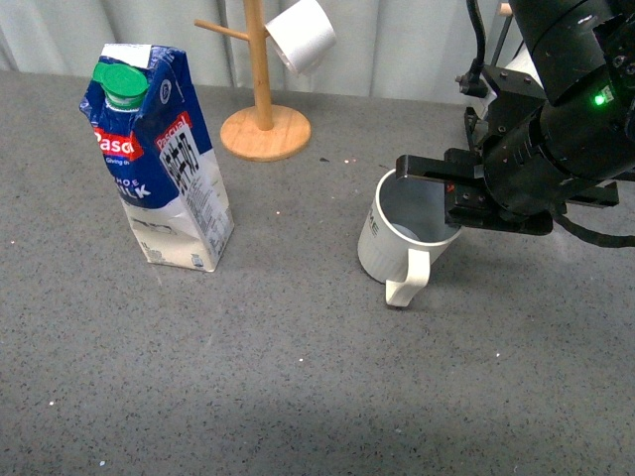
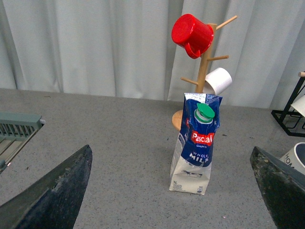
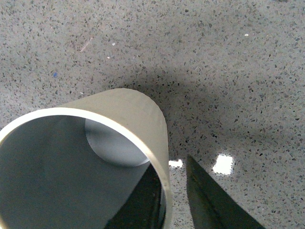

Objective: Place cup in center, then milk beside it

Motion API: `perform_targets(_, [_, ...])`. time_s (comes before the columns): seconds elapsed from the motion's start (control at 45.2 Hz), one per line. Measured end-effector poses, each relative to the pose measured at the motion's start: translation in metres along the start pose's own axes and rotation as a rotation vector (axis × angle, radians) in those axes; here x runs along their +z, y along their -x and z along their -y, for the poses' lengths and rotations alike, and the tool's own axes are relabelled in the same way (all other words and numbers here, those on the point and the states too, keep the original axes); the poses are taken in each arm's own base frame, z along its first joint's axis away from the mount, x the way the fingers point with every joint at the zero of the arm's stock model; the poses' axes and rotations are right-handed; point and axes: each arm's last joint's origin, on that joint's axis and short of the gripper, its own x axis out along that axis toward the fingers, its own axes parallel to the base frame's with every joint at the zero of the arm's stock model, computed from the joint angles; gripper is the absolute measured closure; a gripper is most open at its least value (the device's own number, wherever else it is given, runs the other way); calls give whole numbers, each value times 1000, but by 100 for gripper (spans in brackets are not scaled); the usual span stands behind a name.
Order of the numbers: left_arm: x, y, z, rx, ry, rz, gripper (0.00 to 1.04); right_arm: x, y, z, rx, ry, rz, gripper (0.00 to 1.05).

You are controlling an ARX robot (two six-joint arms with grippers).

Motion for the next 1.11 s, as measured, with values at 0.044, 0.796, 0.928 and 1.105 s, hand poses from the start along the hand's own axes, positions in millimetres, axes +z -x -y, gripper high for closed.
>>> perform_targets(0.044, [0, 0, 0, 0, 0, 0, 7, 2, 1, 1, 6, -6, 12, 78])
perform_targets(0.796, [0, 0, 0, 0, 0, 0, 7, -60, 120, 64, -120, 156, 1050, 90])
perform_targets(0.928, [0, 0, 0, 0, 0, 0, 7, -85, 135, 74, -122, 164, 1042, 104])
perform_targets(1.105, [0, 0, 0, 0, 0, 0, 7, -109, 150, 83, -125, 162, 1038, 104])
